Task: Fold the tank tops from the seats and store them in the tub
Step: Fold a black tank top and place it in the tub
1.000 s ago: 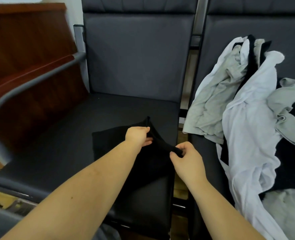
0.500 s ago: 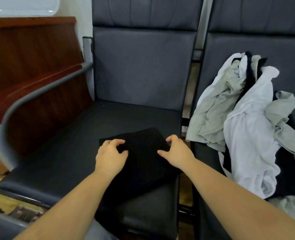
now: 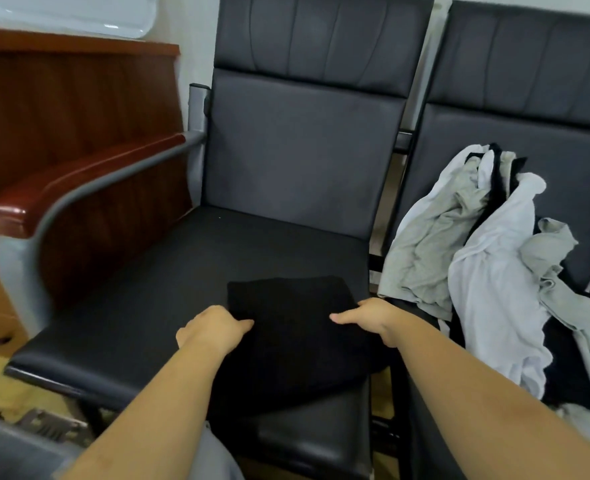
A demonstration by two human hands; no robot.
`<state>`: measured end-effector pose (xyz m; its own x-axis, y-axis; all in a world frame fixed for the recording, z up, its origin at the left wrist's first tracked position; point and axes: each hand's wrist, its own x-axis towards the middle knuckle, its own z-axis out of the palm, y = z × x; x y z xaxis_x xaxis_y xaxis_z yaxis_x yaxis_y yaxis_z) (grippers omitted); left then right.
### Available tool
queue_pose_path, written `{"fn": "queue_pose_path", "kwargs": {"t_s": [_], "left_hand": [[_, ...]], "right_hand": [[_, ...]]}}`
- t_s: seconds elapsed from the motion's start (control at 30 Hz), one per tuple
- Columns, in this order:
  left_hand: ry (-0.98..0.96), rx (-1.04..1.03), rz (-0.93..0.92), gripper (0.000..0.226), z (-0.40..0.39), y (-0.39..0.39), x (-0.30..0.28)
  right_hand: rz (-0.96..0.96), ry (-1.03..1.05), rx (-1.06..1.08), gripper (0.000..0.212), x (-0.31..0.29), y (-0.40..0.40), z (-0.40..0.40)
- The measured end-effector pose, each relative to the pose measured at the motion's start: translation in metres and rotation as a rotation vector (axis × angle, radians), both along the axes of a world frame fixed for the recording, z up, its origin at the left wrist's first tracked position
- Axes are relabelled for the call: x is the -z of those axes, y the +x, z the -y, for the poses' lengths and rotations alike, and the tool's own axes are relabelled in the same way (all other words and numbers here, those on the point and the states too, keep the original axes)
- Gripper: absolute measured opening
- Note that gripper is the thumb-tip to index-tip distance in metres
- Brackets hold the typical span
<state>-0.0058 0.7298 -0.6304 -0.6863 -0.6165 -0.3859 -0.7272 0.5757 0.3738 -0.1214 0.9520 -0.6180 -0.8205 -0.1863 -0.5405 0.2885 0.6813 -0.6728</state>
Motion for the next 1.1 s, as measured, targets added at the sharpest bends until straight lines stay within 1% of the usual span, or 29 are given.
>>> {"fn": "queue_pose_path", "kwargs": {"t_s": [0.03, 0.07, 0.1, 0.13, 0.2, 0.3, 0.37, 0.43, 0.5, 0.6, 0.67, 0.77, 0.93, 1.1], "left_hand": [[0.01, 0.019, -0.029, 0.045, -0.002, 0.001, 0.001], [0.031, 0.032, -0.07, 0.048, -0.004, 0.002, 0.002], [0.057, 0.037, -0.118, 0.051, -0.006, 0.002, 0.002], [0.098, 0.031, -0.172, 0.053, -0.008, 0.004, 0.001], [0.241, -0.014, -0.284, 0.053, -0.013, 0.006, -0.001], [0.42, -0.016, -0.387, 0.054, -0.016, 0.014, -0.001], [0.45, 0.082, -0.427, 0.064, -0.017, 0.021, 0.0], [0.428, 0.217, -0.433, 0.076, -0.021, 0.029, -0.001], [0.411, 0.298, -0.415, 0.072, -0.027, 0.036, -0.004], [0.412, 0.329, -0.36, 0.063, -0.034, 0.045, -0.006], [0.431, 0.327, -0.325, 0.064, -0.037, 0.05, -0.007], [0.464, 0.311, -0.304, 0.067, -0.041, 0.059, -0.011], [0.478, 0.303, -0.288, 0.07, -0.042, 0.071, -0.013], [0.488, 0.297, -0.256, 0.069, -0.039, 0.077, -0.015]], "right_hand": [[-0.007, -0.026, 0.018, 0.068, 0.0, 0.003, -0.002], [-0.013, -0.065, 0.035, 0.06, 0.0, 0.005, -0.004], [-0.012, -0.117, 0.055, 0.048, -0.001, 0.007, -0.006], [-0.006, -0.173, 0.075, 0.037, -0.002, 0.011, -0.008], [-0.013, -0.225, 0.106, 0.029, -0.006, 0.017, -0.012], [-0.068, -0.186, 0.103, 0.028, -0.01, 0.025, -0.017], [-0.128, -0.11, 0.071, 0.025, -0.012, 0.029, -0.021], [-0.195, -0.036, 0.033, 0.022, -0.014, 0.032, -0.024], [-0.248, 0.012, 0.007, 0.027, -0.015, 0.036, -0.029], [-0.308, 0.066, -0.042, 0.054, -0.014, 0.043, -0.039], [-0.337, 0.066, -0.089, 0.062, -0.016, 0.049, -0.044], [-0.34, 0.065, -0.14, 0.058, -0.018, 0.059, -0.051], [-0.299, 0.085, -0.153, 0.053, -0.014, 0.075, -0.063], [-0.32, 0.068, -0.167, 0.057, -0.011, 0.083, -0.071]]}}
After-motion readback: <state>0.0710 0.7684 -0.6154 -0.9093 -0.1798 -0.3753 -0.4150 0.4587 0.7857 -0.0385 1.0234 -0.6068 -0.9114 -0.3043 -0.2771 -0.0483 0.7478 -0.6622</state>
